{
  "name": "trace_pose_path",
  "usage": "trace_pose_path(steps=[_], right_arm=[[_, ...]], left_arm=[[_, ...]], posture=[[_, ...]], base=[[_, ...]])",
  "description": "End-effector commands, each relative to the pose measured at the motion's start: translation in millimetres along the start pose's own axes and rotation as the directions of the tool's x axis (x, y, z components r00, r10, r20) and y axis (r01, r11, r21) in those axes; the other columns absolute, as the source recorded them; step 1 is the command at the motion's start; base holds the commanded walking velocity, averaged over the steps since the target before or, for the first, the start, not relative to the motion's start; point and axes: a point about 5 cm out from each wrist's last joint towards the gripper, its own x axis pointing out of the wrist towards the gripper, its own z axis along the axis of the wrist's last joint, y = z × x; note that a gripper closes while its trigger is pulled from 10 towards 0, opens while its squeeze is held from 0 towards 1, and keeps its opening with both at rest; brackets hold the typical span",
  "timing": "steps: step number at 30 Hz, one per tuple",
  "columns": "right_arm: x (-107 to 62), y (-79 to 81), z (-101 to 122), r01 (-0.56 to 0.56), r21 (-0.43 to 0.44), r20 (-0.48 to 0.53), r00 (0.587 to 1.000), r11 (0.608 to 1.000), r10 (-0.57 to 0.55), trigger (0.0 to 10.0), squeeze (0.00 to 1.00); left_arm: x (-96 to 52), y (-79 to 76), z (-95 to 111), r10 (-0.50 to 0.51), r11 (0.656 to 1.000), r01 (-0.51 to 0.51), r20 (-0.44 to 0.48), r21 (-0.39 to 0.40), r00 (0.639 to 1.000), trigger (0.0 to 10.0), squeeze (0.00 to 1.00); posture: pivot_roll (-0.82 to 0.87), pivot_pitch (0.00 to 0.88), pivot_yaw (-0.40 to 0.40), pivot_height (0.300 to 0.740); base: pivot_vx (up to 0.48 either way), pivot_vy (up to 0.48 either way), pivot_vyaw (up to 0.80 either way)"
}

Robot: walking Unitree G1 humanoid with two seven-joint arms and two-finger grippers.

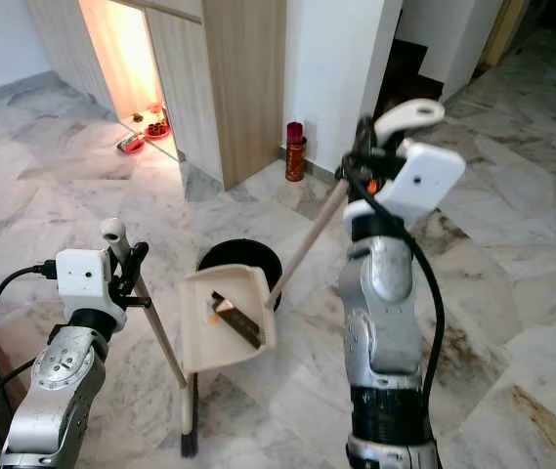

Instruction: Sweep floor

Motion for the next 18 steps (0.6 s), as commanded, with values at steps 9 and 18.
trace_pose_path(steps=[9, 18], right_arm=[[3.5, 0.9, 7, -0.004, 0.035, 0.042, 0.999, 0.999, 0.002, 10.0, 0.00], [-0.1, 4.5, 1, -0.011, 0.052, 0.013, 1.000, 0.999, 0.010, 10.0, 0.00]], left_arm=[[-0.4, 7.4, 3, 0.025, 0.998, -0.026, 0.025, 0.054, 0.999, 10.0, 0.00], [0.3, 5.3, 1, 0.017, 0.998, -0.018, 0.018, 0.055, 1.000, 10.0, 0.00]], posture=[[0.11, 0.000, -0.043, 0.740], [0.10, 0.000, -0.037, 0.740]], base=[[0.283, 0.000, 0.00], [0.302, 0.000, 0.00]])
